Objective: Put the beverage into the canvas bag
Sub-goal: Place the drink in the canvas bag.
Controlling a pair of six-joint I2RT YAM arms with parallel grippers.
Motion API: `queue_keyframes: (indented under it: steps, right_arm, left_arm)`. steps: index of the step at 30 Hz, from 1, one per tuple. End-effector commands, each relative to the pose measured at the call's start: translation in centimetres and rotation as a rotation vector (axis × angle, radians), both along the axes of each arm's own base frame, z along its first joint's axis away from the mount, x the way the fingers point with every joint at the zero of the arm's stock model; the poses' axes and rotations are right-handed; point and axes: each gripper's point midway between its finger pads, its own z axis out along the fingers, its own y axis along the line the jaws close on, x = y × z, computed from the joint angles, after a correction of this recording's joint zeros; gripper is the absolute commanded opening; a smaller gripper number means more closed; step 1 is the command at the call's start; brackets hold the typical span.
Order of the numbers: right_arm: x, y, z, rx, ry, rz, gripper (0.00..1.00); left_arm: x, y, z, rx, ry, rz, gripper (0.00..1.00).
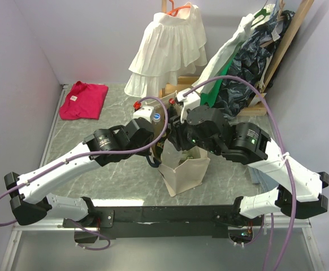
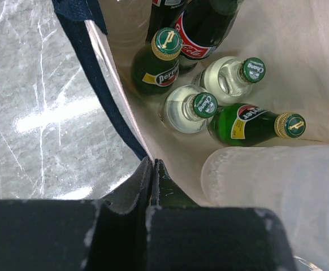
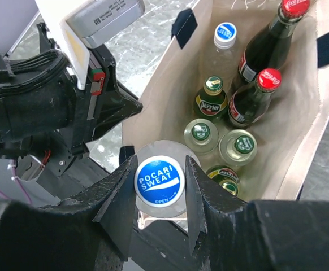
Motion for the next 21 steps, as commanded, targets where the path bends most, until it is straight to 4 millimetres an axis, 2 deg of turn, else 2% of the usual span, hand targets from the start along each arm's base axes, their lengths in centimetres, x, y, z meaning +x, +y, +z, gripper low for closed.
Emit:
queue_keyframes:
  steps: [1,10,21]
  right_arm:
    - [0.3,1.5,4.8,0.223,-0.066,-0.024,0.0]
    - [0.8,1.6,1.2,0.143,-0.031,-0.057,0.0]
    - [0.8,1.5,-0.9,0.12,-0.017,-0.067,0.0]
  left_arm:
    - [0.7,-0.7,5.7,-0.197,-0.125,0.022,0.01]
    - [0.6,-0.6,5.9,-0.209,-0.124,0.026,0.01]
    - [0.7,-0.6,6.2,-0.222,-0.126,0.035,0.01]
